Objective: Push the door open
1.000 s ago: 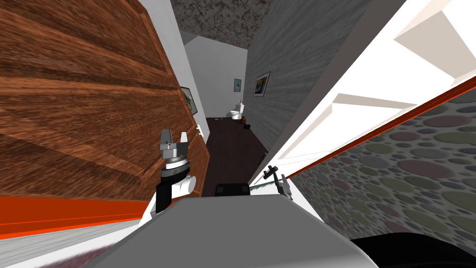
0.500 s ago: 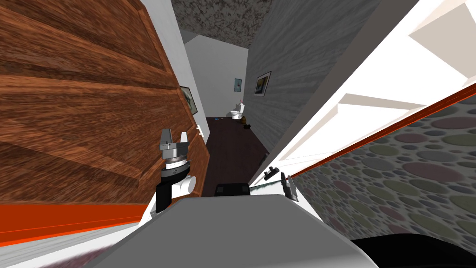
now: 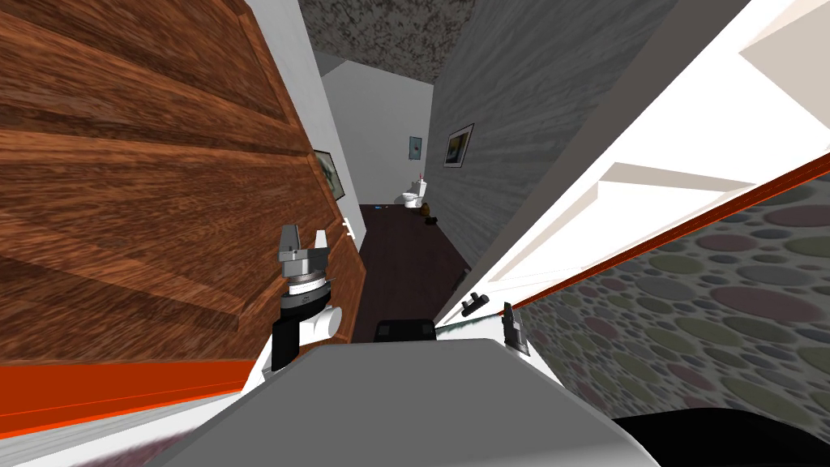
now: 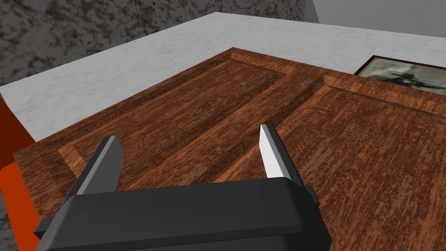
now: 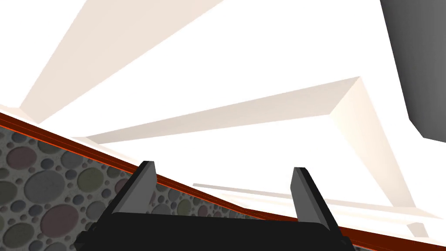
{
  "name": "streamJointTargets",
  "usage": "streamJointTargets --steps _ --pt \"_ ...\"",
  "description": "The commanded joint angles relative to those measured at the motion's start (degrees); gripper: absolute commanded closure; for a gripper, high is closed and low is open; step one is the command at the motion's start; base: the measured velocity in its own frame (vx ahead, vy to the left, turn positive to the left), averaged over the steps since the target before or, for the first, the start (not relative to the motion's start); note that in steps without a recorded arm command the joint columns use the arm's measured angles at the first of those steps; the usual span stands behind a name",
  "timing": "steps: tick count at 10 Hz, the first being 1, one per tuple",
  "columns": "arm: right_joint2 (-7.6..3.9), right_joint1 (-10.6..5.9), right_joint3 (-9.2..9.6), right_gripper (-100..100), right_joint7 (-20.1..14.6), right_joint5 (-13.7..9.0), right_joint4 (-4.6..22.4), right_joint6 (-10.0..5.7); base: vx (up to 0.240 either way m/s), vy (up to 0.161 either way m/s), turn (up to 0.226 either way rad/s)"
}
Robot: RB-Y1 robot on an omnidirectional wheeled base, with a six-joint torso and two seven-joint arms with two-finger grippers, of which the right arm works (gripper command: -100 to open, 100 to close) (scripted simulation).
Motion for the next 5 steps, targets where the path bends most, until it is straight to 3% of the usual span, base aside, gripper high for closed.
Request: streamJointTargets --steps 1,2,5 --pt "0.15 0.02 -0.87 -100 -2.1 -2.9 -0.4 -0.09 0.019 0.003 0.008" --pt "0.15 0.02 -0.87 -100 -2.1 -3.1 -0.4 -0.09 0.016 0.002 0.002" --pt "0.24 -0.65 -2.63 -100 -6.2 -8.6 0.0 -0.55 0.020 0.003 0.007"
